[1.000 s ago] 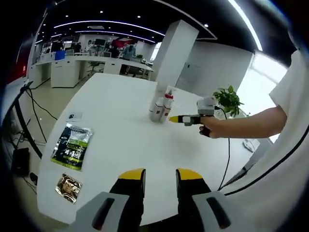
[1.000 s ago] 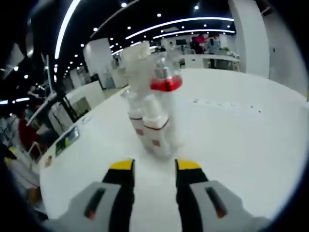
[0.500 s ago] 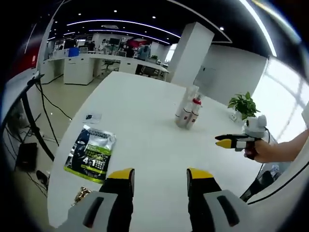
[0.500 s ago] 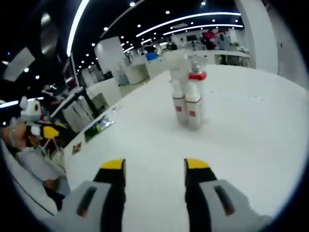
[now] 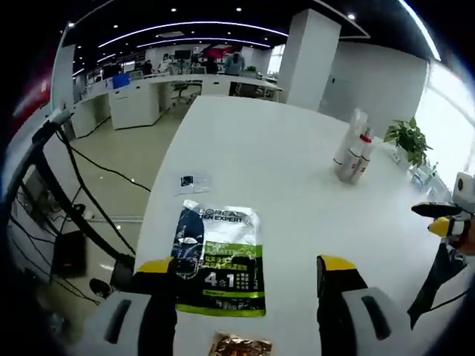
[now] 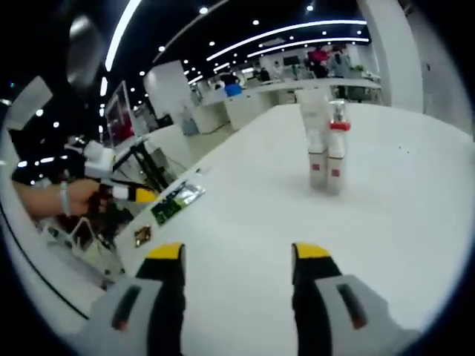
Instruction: Arrange the skincare products in the storage area until every visible bottle or jar stands upright without overlapping.
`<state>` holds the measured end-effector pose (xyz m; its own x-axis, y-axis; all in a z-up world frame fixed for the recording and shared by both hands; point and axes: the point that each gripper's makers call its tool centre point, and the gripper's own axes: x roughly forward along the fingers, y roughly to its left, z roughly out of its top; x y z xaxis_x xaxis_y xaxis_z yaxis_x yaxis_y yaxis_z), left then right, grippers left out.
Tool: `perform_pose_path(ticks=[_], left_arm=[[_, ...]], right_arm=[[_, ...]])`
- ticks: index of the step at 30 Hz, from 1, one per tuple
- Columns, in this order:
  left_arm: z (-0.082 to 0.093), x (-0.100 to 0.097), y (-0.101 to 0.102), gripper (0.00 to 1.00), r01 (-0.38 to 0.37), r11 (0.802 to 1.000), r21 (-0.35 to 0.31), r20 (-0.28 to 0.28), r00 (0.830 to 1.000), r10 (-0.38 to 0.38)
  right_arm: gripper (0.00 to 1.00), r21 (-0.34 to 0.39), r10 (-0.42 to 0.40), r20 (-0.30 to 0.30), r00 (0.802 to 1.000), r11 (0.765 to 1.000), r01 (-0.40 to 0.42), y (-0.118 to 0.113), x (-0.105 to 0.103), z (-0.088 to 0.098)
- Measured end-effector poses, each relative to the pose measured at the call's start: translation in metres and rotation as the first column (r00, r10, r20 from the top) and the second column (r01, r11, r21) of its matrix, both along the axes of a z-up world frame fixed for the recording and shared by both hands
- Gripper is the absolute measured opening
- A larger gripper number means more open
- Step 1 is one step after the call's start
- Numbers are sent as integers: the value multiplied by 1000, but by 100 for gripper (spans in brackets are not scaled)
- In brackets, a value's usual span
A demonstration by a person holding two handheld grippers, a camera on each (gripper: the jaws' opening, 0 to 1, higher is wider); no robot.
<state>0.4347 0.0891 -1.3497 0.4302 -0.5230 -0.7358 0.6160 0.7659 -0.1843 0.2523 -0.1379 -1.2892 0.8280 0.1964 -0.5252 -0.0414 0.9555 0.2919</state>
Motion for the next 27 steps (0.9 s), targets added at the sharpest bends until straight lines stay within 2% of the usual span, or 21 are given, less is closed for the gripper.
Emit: perform_pose_path(ticks=[3, 6, 11, 13, 19, 20, 21, 24, 27], left_arm=[[-17, 11, 9, 94, 10, 996, 87, 8, 1000, -10], [-23, 19, 15, 99, 22, 988, 153, 39, 999, -28], [-30, 25, 8, 100, 68, 987, 142, 41, 996, -75], [-42, 27, 13, 100, 98, 976, 195, 20, 994, -103], [-61, 24, 11, 100, 144, 969, 202, -35, 990, -140], [-58, 29, 10, 100, 158, 966, 203, 8, 987, -163], [-58, 26, 8, 100, 143, 972, 187, -7, 990, -144], [-56, 26, 10, 99, 147, 971, 189, -1, 989, -149], [-55, 24, 10, 91, 160, 970, 182, 14, 986, -165]], right_arm=[[57, -21, -13, -15, 1000, 1000, 13, 7, -4, -1], [57, -22, -23, -14, 1000, 999, 23, 12, -5, -1], [57, -35, -32, -7, 999, 999, 31, 24, 0, 0], [56, -35, -36, 3, 999, 999, 36, 26, 2, 2], [55, -9, -61, 30, 998, 998, 61, 37, 12, 5], [55, -9, -60, 31, 998, 998, 60, 39, 13, 6], [55, -10, -59, 32, 998, 998, 59, 41, 14, 6], [55, -5, -70, 42, 997, 997, 71, 43, 14, 9], [54, 4, -90, 46, 995, 996, 90, 43, 14, 8]])
